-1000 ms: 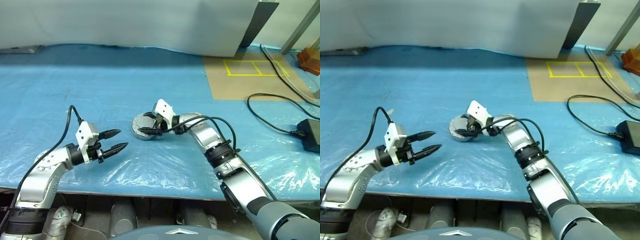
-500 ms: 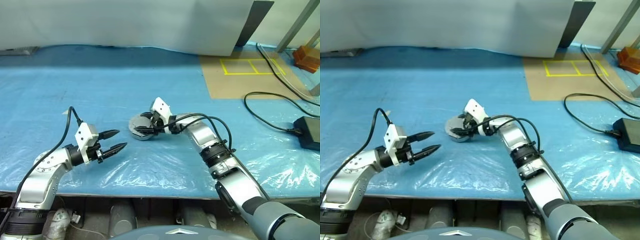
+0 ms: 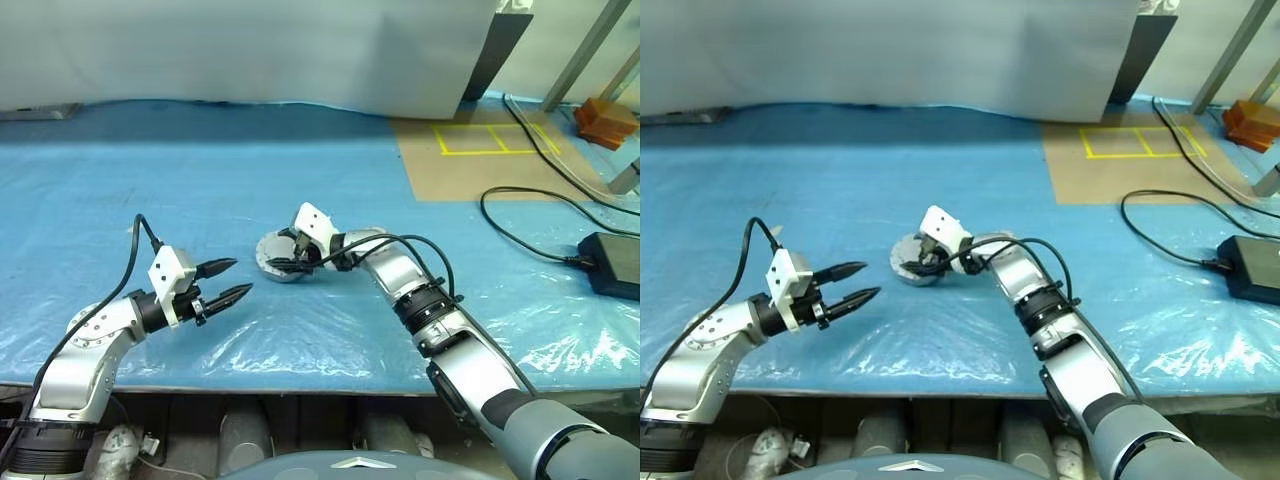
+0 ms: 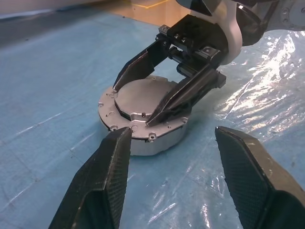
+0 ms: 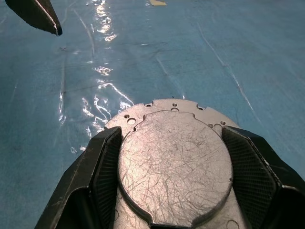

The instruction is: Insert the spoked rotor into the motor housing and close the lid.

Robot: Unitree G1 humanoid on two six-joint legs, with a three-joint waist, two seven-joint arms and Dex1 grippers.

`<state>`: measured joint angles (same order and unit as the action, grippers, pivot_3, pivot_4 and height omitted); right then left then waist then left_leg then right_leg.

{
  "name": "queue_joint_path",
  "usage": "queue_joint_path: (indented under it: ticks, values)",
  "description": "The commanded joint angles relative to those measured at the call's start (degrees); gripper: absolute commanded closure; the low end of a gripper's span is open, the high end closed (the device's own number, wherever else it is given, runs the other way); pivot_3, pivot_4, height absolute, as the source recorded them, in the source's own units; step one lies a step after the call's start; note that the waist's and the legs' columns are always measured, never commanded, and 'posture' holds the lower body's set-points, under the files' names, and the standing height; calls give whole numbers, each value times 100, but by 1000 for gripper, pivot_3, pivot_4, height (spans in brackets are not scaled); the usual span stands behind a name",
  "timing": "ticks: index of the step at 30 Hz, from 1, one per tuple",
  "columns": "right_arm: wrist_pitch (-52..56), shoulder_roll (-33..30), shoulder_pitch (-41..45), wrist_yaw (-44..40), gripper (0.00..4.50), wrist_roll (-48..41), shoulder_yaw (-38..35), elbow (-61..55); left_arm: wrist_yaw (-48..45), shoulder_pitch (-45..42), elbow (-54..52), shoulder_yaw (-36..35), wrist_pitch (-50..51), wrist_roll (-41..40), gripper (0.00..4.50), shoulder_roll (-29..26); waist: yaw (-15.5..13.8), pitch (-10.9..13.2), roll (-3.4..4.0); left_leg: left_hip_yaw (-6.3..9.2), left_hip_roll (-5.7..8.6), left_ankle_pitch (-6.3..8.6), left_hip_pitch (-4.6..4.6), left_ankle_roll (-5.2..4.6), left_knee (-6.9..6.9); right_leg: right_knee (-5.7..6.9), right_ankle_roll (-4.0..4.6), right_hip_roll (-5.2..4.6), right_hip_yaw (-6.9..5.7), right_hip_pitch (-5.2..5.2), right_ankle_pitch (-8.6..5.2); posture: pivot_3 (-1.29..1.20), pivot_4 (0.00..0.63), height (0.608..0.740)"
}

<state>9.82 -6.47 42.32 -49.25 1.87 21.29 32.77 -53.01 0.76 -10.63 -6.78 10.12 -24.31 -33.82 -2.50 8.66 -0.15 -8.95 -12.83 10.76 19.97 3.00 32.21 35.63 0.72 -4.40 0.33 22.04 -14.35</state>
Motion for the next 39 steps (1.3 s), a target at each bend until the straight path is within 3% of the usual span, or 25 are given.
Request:
queue_joint_path:
  ticks: [1,5,12,21,24,29,39]
  values:
    - [129,-142,-336,99,1518,530,419,727,274,-442,279,150,-189,352,1547,97,-10,-15,2,1,0,0,-1,0,-3,0,-1,0,-1,0,-1,0,150,740]
    - [186,-118,-229,101,1518,367,218,797,267,-896,910,646,-409,865,1547,228,-1,-40,29,3,5,0,0,0,-7,1,-1,0,5,4,0,0,150,740]
    - [370,-72,-48,160,1518,129,-94,1163,312,-1624,1879,774,-745,1093,1547,502,6,-49,29,0,2,-1,14,1,-10,0,42,4,7,20,24,0,150,740]
    - [-89,-146,-210,290,1518,252,-94,1610,41,-1677,2053,860,-565,991,1547,535,-4,-68,38,-1,5,0,7,-1,-25,-12,3,-2,8,16,1,0,150,740]
    - [-283,-143,-202,312,1518,276,-115,1836,-256,-1726,2222,869,-492,870,2134,521,-5,-72,36,-1,14,1,2,-1,-55,-20,0,-8,8,20,-1,0,150,740]
    - [-511,-98,-179,347,1518,298,-121,2096,11,-1826,2387,810,-747,1054,3879,677,-14,-83,42,0,19,1,-9,-2,-134,-68,0,-19,-7,37,0,0,150,740]
    - [-752,-50,-141,381,1518,331,-107,2397,183,-1986,2761,874,-1141,1260,3879,835,-6,-99,16,21,58,3,-11,-4,-168,-97,-3,-61,-8,56,-2,0,150,740]
